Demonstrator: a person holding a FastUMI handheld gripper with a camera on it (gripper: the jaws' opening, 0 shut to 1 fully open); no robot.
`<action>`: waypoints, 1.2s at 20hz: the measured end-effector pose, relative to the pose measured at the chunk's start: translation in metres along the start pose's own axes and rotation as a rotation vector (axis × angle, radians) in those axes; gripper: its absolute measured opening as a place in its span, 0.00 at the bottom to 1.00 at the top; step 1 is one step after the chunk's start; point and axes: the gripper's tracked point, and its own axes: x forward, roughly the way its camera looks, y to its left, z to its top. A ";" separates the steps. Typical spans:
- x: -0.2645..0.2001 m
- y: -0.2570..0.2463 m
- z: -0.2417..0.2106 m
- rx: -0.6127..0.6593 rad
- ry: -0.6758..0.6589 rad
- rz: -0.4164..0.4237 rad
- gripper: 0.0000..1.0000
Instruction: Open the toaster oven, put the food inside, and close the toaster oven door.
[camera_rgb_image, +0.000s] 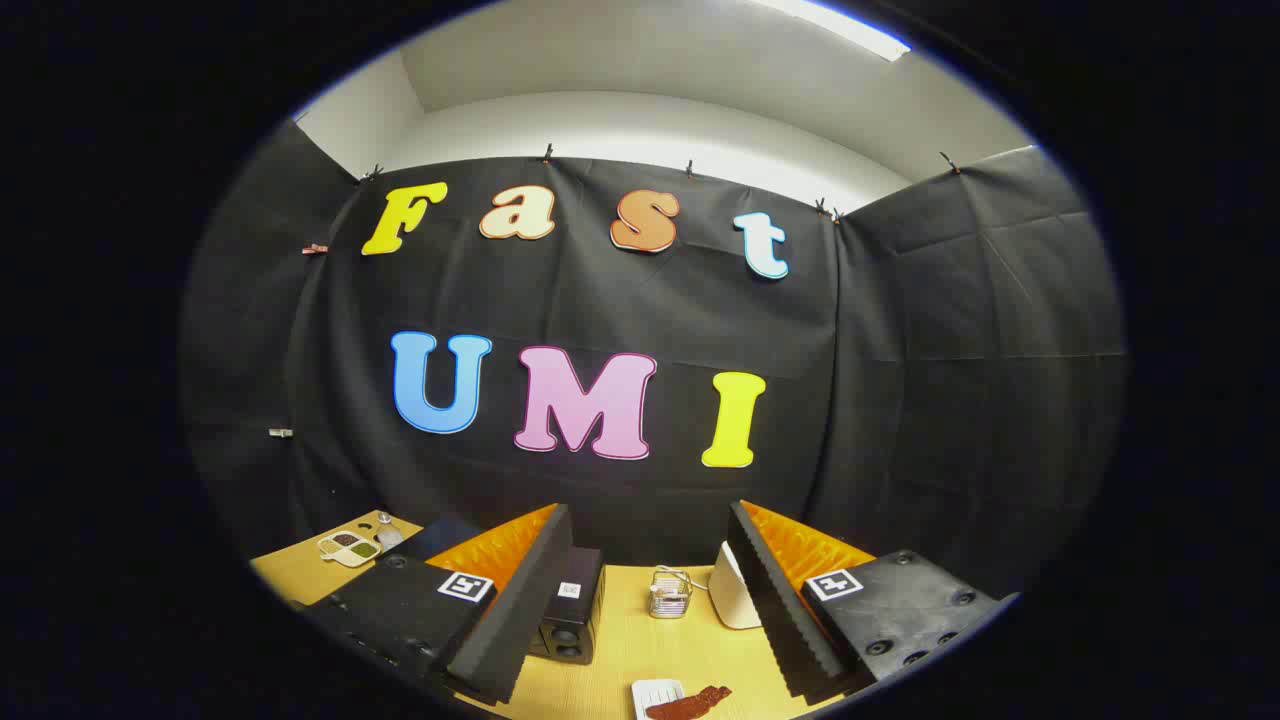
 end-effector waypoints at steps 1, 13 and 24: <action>0.000 0.000 -0.001 0.001 0.001 -0.001 0.97; 0.002 0.001 -0.005 0.002 0.007 -0.013 0.97; 0.005 0.017 -0.009 0.008 0.008 -0.010 0.97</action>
